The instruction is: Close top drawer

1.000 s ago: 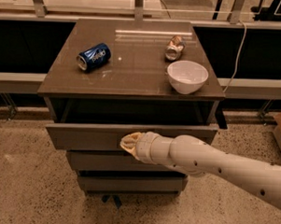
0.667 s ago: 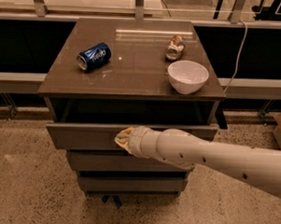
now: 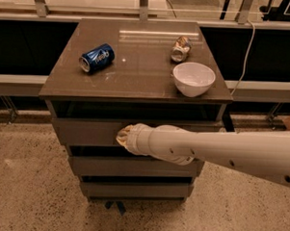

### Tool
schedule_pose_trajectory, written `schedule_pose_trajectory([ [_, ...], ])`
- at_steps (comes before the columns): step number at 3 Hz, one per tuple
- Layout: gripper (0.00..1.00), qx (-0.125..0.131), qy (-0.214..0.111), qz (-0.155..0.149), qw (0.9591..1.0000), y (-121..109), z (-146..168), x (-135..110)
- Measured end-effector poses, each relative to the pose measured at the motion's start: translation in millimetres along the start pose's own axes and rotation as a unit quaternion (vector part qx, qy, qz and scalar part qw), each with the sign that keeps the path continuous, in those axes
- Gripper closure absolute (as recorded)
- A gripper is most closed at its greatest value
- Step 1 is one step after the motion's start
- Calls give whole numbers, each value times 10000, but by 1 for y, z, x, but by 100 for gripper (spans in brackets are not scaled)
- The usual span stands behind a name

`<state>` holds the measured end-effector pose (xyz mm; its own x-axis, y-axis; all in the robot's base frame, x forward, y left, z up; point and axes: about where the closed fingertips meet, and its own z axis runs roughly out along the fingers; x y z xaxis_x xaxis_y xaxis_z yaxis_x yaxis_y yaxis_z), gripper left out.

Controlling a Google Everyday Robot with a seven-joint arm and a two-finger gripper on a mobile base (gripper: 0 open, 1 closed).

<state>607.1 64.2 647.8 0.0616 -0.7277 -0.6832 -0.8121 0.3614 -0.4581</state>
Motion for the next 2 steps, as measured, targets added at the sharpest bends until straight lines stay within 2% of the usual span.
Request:
schedule_pose_trajectory([
  [1,100,-359,-383,-56,9986,26,5,-14],
  [2,100,-734,-874,117,9934,55,-4,-15],
])
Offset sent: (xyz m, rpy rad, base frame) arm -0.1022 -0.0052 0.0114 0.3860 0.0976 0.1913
